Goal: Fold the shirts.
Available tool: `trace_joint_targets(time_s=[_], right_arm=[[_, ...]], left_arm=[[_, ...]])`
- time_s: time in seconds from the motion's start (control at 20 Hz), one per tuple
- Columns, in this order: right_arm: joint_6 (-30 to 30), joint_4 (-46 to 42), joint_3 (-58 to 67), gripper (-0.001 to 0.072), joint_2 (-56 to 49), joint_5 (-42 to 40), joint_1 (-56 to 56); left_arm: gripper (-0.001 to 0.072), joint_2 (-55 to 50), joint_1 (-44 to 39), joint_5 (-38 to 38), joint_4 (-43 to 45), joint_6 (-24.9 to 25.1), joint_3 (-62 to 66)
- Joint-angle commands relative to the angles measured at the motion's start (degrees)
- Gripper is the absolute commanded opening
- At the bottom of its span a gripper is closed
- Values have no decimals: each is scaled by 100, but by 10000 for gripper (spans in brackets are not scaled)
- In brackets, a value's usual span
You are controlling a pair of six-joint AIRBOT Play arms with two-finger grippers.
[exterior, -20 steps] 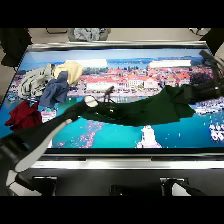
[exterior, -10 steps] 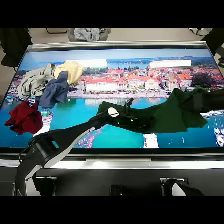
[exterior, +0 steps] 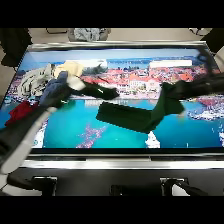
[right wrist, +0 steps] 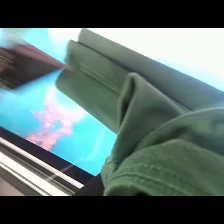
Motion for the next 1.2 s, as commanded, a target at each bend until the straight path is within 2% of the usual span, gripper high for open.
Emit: trace_joint_targets(time_s=[0.0, 0.15, 0.3, 0.35, 0.4, 0.45, 0.55, 0.7, 0.95, 1.05, 1.15], right_arm=[[11, 345, 4, 36, -702, -951, 1067], [11, 918, 4, 37, -1502, -1731, 1941], [9, 1443, 4, 43, -2306, -2304, 2505], [4, 1674, 4, 177, -2557, -2457, 2653], [-155, 1976, 4, 452, -2750, -2568, 2769], [-404, 2210, 4, 642, -2850, -2579, 2813], [-481, 2070, 4, 657, -2811, -2483, 2715], [-463, 1056, 4, 656, -2428, -1952, 1998], [-76, -2022, -164, 659, -1829, -15, 136], [-208, -1923, -881, 658, -1742, 46, -293], [-562, -1049, -1768, 658, -1727, -616, -293]], left_arm=[[21, 1228, 1150, -407, 1001, -166, 2], [22, 1991, 1797, -588, 1001, -166, 2], [22, 2553, 1987, -662, 999, -166, 2], [22, 2675, 1982, -662, 997, -166, 2], [22, 2774, 1945, -662, 999, -166, 2], [22, 2833, 1934, -662, 997, -168, 2], [22, 2857, 1906, -664, 999, -166, 2], [22, 2833, 1910, -706, 1069, -146, -4], [22, 2833, 1910, -748, 1279, -146, -4], [22, 2833, 1910, -835, 1279, -149, -4], [23, 2833, 1904, -855, 1276, -151, -4]])
